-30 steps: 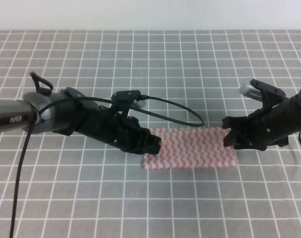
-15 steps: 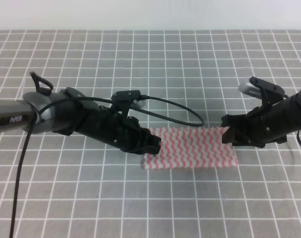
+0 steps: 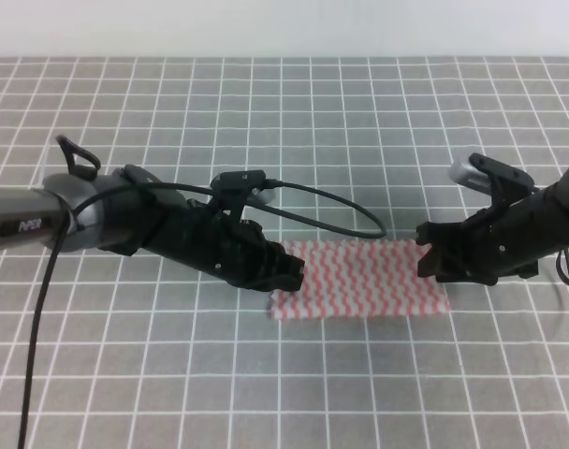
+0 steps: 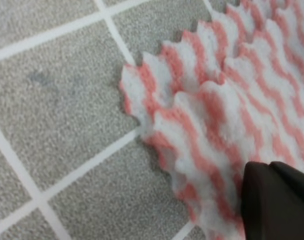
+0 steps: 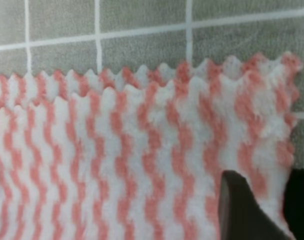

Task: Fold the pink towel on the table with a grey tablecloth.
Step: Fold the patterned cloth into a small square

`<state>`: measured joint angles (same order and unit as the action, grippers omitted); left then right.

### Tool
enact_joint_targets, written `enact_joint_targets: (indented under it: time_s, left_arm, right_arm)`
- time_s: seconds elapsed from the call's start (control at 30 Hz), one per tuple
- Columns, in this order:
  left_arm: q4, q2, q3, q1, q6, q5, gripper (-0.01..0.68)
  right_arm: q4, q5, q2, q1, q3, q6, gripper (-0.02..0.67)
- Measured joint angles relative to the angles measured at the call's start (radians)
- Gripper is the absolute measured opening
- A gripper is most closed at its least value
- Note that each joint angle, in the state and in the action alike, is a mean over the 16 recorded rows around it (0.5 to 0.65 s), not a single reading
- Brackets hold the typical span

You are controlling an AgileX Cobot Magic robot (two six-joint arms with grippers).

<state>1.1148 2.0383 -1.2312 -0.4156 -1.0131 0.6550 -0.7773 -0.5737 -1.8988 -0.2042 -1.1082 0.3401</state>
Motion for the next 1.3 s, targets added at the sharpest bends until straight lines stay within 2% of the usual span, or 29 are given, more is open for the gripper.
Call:
enact_joint_targets:
  time_s: [0.7,1.3]
  left_arm:
    - [-0.029,0.002,-0.001,0.000,0.000,0.008,-0.001]
    - [-0.039,0.001,0.000,0.000,0.000,0.010,-0.001]
  right_arm:
    - [0.037,-0.086,-0.033,0.033,-0.058,0.000,0.204]
    - [-0.039,-0.114,-0.051,0.034,-0.064,0.052,0.192]
